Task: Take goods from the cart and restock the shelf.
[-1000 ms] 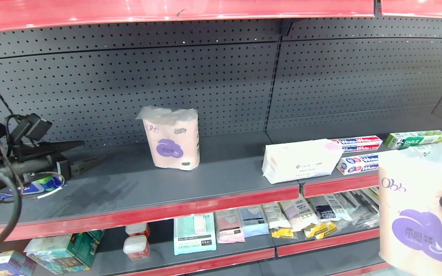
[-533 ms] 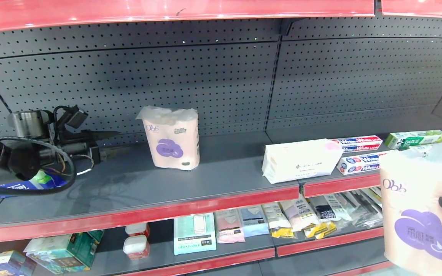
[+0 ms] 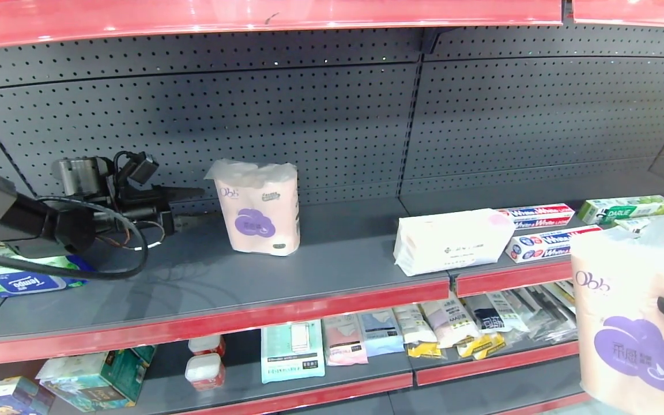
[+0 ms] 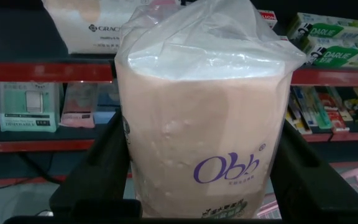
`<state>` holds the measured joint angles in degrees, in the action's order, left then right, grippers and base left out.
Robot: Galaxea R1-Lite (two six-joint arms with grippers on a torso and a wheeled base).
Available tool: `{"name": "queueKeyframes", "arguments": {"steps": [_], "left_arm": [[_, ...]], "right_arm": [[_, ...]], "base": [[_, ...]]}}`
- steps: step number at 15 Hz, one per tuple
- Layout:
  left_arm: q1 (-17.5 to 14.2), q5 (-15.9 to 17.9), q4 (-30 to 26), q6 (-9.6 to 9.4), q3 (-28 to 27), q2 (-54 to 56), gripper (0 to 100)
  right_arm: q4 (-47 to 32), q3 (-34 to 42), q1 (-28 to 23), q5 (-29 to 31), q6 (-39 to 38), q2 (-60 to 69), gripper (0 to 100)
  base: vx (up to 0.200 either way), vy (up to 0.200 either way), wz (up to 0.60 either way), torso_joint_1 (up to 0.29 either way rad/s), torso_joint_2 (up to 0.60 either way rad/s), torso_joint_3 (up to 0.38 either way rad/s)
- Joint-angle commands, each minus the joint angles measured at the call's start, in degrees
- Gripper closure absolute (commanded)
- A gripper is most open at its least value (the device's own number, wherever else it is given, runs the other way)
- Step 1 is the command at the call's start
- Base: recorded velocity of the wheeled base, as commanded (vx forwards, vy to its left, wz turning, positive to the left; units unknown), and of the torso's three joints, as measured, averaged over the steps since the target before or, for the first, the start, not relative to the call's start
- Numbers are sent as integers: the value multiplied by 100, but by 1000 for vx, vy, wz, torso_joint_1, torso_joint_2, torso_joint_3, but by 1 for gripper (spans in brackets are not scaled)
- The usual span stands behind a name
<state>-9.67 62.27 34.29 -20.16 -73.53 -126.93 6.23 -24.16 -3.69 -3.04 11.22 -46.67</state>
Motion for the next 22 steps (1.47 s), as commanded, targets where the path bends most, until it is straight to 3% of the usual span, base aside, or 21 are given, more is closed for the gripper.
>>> {"name": "queueKeyframes", "arguments": {"steps": [1, 13, 18, 22], "left_arm": [[9, 101, -10, -14, -258, -218, 0], [246, 479, -1, -14, -1207, -983, 0], [518, 567, 16, 188, -1541, -1106, 0], [633, 567, -1, 197, -1752, -1273, 0]], "right_arm": [[1, 8, 0, -4, 3, -18, 100], [-25, 149, 0, 84, 250, -18, 100], [-34, 193, 0, 145, 250, -36, 100], [-16, 175, 0, 154, 258, -62, 100]], "base": [[0, 0, 0, 0, 0, 0], [0, 0, 0, 0, 0, 0], [0, 0, 0, 0, 0, 0], [0, 0, 0, 0, 0, 0]]}}
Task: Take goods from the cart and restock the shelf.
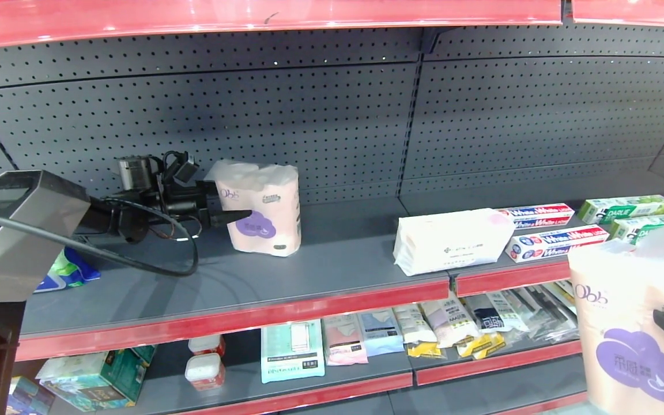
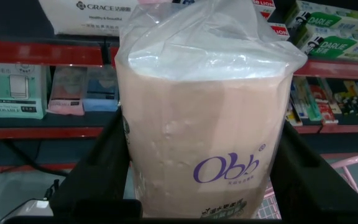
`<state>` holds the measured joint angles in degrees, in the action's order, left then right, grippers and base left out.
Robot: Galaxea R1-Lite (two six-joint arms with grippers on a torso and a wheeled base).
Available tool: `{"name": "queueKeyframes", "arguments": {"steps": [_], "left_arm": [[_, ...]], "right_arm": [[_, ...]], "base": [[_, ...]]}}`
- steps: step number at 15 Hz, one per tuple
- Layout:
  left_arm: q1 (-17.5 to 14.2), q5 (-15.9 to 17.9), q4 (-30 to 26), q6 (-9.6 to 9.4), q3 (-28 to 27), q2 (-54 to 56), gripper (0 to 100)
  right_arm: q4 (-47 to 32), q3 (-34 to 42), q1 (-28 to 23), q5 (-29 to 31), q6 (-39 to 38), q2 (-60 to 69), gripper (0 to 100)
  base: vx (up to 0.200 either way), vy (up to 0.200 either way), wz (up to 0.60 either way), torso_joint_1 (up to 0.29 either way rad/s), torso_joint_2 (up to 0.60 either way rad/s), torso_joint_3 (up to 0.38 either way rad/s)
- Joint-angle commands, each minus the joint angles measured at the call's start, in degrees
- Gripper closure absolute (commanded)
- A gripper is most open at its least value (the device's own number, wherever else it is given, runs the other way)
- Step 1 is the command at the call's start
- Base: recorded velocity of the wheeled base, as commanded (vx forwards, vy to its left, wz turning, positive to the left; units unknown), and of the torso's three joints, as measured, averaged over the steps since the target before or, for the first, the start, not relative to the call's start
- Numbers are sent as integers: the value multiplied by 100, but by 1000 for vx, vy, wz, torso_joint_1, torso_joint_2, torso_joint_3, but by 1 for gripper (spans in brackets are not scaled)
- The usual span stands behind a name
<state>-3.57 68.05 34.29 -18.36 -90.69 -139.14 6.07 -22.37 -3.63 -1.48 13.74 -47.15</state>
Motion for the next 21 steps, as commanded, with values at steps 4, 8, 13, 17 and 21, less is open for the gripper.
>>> {"name": "queueKeyframes", "arguments": {"steps": [4, 8, 13, 17, 21], "left_arm": [[41, -11, 7, 280, -169, -201, 0], [190, -20, 7, 280, -283, -298, 0], [217, -11, 34, 271, -283, -298, 100], [217, -11, -1, 289, -169, -245, 100], [173, -20, 209, 289, 631, 300, 100]], "right_arm": [[-1, -13, 3, -2, 6, -48, 100], [-1, 5, 3, -2, 85, -48, 100], [-9, 13, 3, -2, 94, -48, 100], [-9, 13, 3, -2, 94, -84, 100], [-9, 13, 3, -2, 94, -84, 100]], "base": [[0, 0, 0, 0, 0, 0], [0, 0, 0, 0, 0, 0], [0, 0, 0, 0, 0, 0], [0, 0, 0, 0, 0, 0], [0, 0, 0, 0, 0, 0]]}}
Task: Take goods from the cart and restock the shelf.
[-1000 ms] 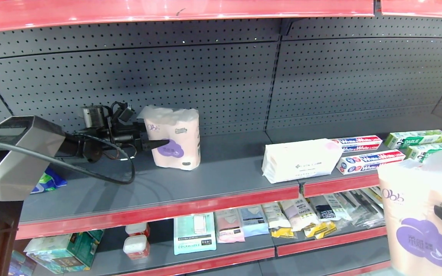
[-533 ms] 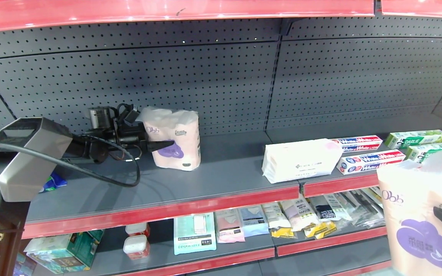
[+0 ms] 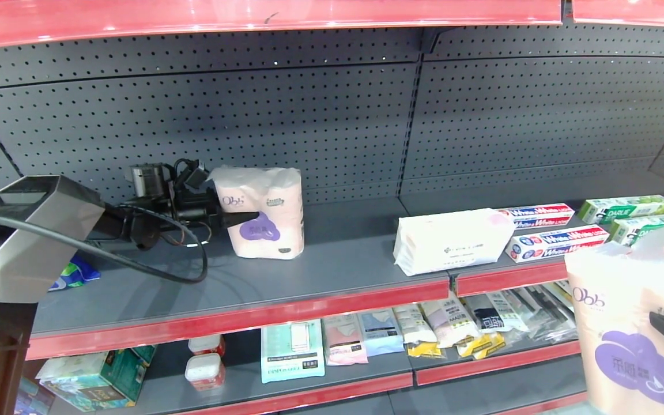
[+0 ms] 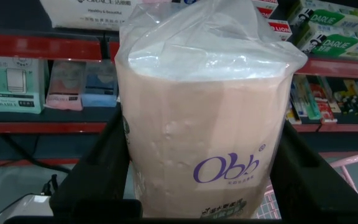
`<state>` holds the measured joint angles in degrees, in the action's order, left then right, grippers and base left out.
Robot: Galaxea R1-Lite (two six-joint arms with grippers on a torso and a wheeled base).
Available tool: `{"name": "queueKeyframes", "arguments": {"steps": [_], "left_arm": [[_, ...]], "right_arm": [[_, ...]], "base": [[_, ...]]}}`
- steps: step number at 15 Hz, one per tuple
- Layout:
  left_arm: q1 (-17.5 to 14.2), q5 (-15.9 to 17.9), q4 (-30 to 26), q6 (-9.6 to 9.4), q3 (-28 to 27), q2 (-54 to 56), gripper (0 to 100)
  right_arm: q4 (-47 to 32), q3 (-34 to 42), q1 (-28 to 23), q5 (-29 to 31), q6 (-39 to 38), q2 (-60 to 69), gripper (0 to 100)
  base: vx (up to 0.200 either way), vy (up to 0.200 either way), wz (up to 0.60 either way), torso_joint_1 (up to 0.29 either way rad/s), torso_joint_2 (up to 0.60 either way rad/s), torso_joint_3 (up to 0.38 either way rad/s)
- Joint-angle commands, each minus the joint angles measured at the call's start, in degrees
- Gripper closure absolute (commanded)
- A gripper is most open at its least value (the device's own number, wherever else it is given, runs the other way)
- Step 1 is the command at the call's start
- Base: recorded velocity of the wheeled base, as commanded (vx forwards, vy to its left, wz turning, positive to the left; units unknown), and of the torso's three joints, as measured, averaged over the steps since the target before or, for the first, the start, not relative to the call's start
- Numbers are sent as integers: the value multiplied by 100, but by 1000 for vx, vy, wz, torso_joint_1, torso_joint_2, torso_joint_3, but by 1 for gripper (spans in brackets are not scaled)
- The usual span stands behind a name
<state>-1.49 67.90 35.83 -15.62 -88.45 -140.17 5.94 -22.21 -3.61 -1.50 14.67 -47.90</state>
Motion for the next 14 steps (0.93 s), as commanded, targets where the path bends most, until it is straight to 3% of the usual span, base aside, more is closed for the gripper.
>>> {"name": "queueKeyframes", "arguments": {"steps": [1, 7, 14], "left_arm": [[-97, -5, 82, 15, 707, 684, 100], [-844, -5, 1330, 15, 2535, 1545, 100], [-932, 4, 2596, 59, 4275, 1844, 100]], "right_arm": [[4, -20, 0, -8, 1, -9, 100], [13, -46, 9, -43, 1, -71, 100], [22, -64, 18, -43, -8, -97, 100]], "base": [[0, 0, 0, 0, 0, 0], [0, 0, 0, 0, 0, 0], [0, 0, 0, 0, 0, 0]]}}
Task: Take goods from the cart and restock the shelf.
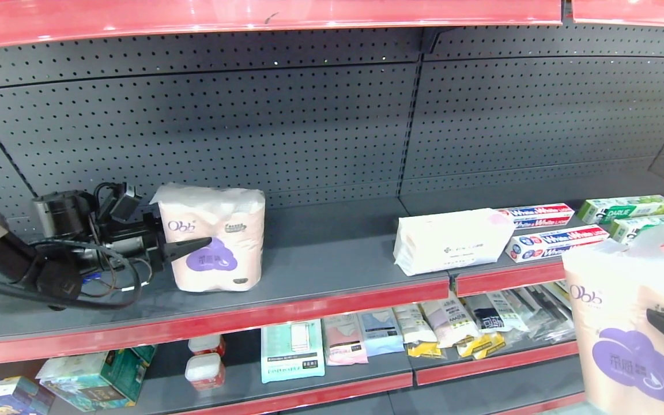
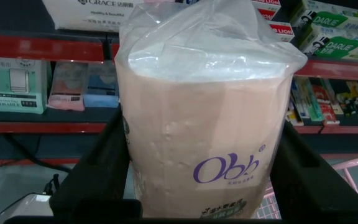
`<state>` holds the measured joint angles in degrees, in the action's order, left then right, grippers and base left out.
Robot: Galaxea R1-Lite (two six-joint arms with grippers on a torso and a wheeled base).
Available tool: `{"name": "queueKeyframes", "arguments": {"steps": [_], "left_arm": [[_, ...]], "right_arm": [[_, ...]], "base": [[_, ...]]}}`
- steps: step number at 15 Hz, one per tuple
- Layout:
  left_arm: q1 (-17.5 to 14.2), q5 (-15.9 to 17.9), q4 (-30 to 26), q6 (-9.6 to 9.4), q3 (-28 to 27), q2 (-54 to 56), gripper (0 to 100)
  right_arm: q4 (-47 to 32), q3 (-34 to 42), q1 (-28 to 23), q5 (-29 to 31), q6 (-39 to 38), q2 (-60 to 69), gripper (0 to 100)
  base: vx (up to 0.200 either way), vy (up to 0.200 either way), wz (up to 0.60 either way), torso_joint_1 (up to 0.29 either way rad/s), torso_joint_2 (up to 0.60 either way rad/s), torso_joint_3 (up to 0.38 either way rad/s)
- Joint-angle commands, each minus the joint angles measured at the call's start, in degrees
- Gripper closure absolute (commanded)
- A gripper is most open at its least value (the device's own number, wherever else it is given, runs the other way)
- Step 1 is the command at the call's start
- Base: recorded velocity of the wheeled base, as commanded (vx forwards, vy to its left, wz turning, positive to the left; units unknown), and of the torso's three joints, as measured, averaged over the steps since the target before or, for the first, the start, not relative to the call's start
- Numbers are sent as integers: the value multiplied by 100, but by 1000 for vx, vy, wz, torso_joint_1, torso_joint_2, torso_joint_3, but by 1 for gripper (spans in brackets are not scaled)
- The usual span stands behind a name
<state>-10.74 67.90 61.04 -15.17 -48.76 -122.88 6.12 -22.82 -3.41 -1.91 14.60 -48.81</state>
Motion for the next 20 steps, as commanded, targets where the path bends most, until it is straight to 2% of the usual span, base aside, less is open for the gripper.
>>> {"name": "queueKeyframes", "arguments": {"steps": [1, 5, 6, 7, 11, 16, 20], "left_arm": [[-7, 4, 145, 14, 438, 115, 100], [-7, 13, 268, -22, 499, -61, 100], [-16, 65, 312, -22, 490, -87, 100], [-25, 294, 382, -22, 517, -113, 100], [-130, 391, 409, -30, 587, -113, 100], [-332, 408, 409, -30, 596, -113, 100], [-280, 408, 418, -39, 605, -104, 100]], "right_arm": [[3, -3, -10, -2, -1, -14, 100], [12, -12, -10, -2, -1, -14, 100], [12, -12, -10, -2, -1, -14, 100], [12, -21, -10, -2, -1, -14, 100], [38, -47, -10, 7, -1, -93, 100], [47, -82, -10, 16, 7, -225, 100], [47, -91, -10, 16, 7, -269, 100]], "base": [[0, 0, 0, 0, 0, 0], [0, 0, 0, 0, 0, 0], [0, 0, 0, 0, 0, 0], [0, 0, 0, 0, 0, 0], [0, 0, 0, 0, 0, 0], [0, 0, 0, 0, 0, 0], [0, 0, 0, 0, 0, 0]]}}
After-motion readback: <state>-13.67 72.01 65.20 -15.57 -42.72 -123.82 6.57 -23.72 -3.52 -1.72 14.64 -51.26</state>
